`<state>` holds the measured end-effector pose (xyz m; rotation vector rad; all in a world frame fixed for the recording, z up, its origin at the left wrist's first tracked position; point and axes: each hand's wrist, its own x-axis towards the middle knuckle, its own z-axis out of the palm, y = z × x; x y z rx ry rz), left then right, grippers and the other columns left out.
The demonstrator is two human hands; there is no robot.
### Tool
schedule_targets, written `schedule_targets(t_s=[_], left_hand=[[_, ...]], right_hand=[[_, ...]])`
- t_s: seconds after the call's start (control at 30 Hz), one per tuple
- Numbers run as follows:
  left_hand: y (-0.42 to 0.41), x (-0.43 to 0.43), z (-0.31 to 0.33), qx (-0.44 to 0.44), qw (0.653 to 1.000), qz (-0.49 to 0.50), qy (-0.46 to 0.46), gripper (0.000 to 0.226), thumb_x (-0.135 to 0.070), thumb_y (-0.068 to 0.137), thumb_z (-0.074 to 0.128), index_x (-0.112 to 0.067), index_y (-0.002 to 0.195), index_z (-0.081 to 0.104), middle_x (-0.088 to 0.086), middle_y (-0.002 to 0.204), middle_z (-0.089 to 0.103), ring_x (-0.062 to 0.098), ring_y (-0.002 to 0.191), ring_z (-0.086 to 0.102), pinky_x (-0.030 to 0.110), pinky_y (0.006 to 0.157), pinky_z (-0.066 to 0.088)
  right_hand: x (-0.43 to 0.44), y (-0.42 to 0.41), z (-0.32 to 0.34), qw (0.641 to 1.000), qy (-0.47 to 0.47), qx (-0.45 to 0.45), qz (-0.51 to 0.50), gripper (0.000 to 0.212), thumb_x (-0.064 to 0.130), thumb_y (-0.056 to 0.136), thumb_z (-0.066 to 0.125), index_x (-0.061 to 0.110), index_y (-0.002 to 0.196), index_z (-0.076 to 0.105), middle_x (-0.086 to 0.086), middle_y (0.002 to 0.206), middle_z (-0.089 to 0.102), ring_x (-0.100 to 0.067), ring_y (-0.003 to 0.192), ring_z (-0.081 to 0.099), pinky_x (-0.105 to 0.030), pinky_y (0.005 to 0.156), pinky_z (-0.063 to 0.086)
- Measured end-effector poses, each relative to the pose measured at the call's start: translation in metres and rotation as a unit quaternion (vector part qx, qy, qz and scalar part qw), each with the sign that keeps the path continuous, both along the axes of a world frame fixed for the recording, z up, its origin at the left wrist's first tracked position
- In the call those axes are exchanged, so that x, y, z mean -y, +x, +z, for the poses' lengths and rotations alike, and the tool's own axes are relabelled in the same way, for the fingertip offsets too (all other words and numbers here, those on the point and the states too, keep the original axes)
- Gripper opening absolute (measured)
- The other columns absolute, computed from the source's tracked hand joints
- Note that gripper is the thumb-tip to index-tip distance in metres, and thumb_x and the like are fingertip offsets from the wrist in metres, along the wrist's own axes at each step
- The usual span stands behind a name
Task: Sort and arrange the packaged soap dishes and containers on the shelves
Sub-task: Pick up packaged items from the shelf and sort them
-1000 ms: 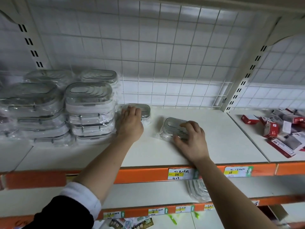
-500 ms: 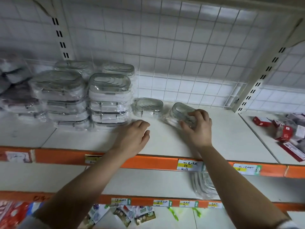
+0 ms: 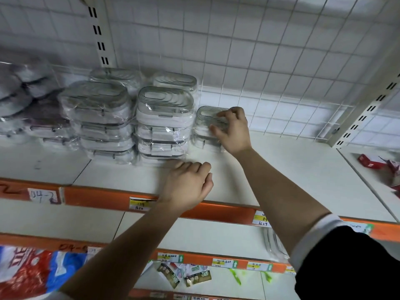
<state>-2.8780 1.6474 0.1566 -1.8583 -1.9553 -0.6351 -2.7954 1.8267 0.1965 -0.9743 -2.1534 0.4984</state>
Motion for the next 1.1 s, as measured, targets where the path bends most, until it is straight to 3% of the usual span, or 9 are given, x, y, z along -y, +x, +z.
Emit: schedule_targets(t_s=[0.13, 0.27, 0.33, 0.47, 0.57, 0.77, 0.97, 1.1], left_hand=[[0.002, -0.001, 0.004, -0.009, 1.000, -0.003, -0.010, 0.022, -0.025, 0.086, 0.049, -0.014, 0.085, 0.068, 0.002, 0.065, 0.063, 0.026, 0.063, 0.061, 0.034, 0.066, 0.051], [0.002, -0.002, 0.008, -0.011, 0.999, -0.003, -0.044, 0.028, -0.029, 0.088, 0.044, -0.014, 0.087, 0.068, 0.003, 0.068, 0.064, 0.027, 0.066, 0.062, 0.034, 0.072, 0.050], [0.001, -0.003, 0.008, -0.010, 0.999, 0.000, -0.052, 0.029, -0.029, 0.089, 0.043, -0.013, 0.087, 0.067, 0.003, 0.068, 0.064, 0.027, 0.065, 0.062, 0.035, 0.072, 0.050], [0.003, -0.001, 0.006, -0.007, 0.998, -0.009, -0.056, 0.031, -0.028, 0.088, 0.042, -0.012, 0.087, 0.068, 0.004, 0.067, 0.065, 0.028, 0.063, 0.063, 0.034, 0.068, 0.051], [0.002, 0.001, 0.006, -0.007, 0.998, -0.029, -0.048, 0.031, -0.026, 0.088, 0.042, -0.011, 0.090, 0.070, 0.005, 0.070, 0.066, 0.029, 0.065, 0.064, 0.035, 0.069, 0.052], [0.042, 0.009, 0.007, 0.035, 0.998, -0.045, -0.037, 0.035, -0.026, 0.089, 0.040, -0.012, 0.107, 0.067, 0.006, 0.101, 0.068, 0.031, 0.085, 0.066, 0.041, 0.081, 0.050], [0.125, 0.028, 0.001, 0.038, 0.995, -0.087, -0.036, 0.035, -0.027, 0.089, 0.041, -0.013, 0.111, 0.066, 0.003, 0.108, 0.066, 0.027, 0.096, 0.063, 0.039, 0.086, 0.044], [0.178, 0.047, -0.015, 0.029, 0.993, -0.110, -0.038, 0.033, -0.026, 0.089, 0.043, -0.013, 0.108, 0.067, 0.004, 0.107, 0.066, 0.028, 0.097, 0.063, 0.039, 0.085, 0.041]], right_hand=[[-0.007, 0.002, -0.010, 0.997, 0.049, 0.062, -0.003, 0.039, 0.030, 0.089, 0.067, 0.009, 0.121, 0.064, -0.011, 0.121, 0.057, -0.033, 0.117, 0.051, -0.041, 0.106, 0.035], [-0.008, 0.008, -0.015, 0.991, 0.048, 0.122, -0.004, 0.052, 0.039, 0.093, 0.058, 0.021, 0.141, 0.048, -0.002, 0.145, 0.045, -0.028, 0.141, 0.032, -0.044, 0.119, 0.015], [-0.004, 0.014, -0.015, 0.992, 0.055, 0.111, 0.003, 0.056, 0.038, 0.094, 0.058, 0.016, 0.143, 0.045, -0.005, 0.148, 0.043, -0.025, 0.143, 0.029, -0.041, 0.121, 0.009], [0.015, 0.042, -0.013, 0.996, 0.070, 0.047, -0.024, 0.047, 0.022, 0.096, 0.059, -0.001, 0.136, 0.050, -0.017, 0.138, 0.051, -0.032, 0.134, 0.040, -0.039, 0.119, 0.018], [0.028, 0.073, -0.014, 0.996, 0.055, 0.041, -0.050, 0.043, 0.021, 0.095, 0.058, 0.001, 0.133, 0.053, -0.016, 0.136, 0.052, -0.032, 0.131, 0.042, -0.033, 0.113, 0.027], [0.060, 0.157, -0.018, 0.995, 0.037, 0.034, -0.085, 0.037, 0.018, 0.094, 0.059, 0.004, 0.129, 0.058, -0.015, 0.131, 0.056, -0.032, 0.125, 0.046, -0.030, 0.105, 0.032], [0.100, 0.241, -0.027, 0.994, 0.034, 0.026, -0.104, 0.034, 0.014, 0.094, 0.059, 0.005, 0.126, 0.060, -0.013, 0.127, 0.057, -0.031, 0.124, 0.047, -0.028, 0.105, 0.032], [0.131, 0.294, -0.038, 0.991, 0.056, 0.004, -0.120, 0.026, 0.009, 0.090, 0.060, 0.003, 0.115, 0.064, -0.013, 0.117, 0.061, -0.032, 0.112, 0.053, -0.030, 0.097, 0.037]])
